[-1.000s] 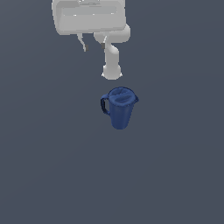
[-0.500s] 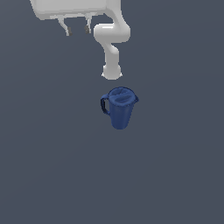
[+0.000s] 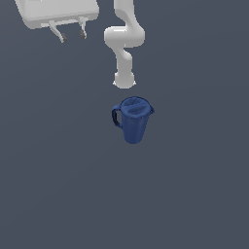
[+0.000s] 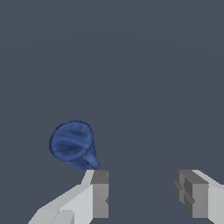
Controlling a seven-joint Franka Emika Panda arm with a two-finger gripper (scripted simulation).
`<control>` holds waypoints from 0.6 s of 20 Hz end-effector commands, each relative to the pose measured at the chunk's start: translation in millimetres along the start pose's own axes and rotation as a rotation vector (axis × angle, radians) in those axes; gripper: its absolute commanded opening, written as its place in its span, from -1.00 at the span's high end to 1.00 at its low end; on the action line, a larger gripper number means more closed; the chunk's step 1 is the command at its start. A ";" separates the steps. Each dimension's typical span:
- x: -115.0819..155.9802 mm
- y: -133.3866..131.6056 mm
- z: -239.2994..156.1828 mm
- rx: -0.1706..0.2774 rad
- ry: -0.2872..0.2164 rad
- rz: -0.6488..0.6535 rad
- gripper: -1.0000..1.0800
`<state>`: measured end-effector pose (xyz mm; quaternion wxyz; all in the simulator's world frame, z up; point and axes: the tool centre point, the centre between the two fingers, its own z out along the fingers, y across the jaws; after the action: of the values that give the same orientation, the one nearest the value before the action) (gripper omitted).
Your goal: Pick up the object and move it to a goal position.
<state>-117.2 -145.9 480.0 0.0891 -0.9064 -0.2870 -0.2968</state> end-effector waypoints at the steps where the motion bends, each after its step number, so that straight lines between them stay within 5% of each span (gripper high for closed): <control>1: -9.8 6.6 4.2 0.029 0.039 -0.032 -0.23; 12: -55.0 21.5 63.6 0.190 0.194 -0.154 -0.23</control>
<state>-111.8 -168.7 408.9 0.1680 -0.8456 -0.3630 -0.3536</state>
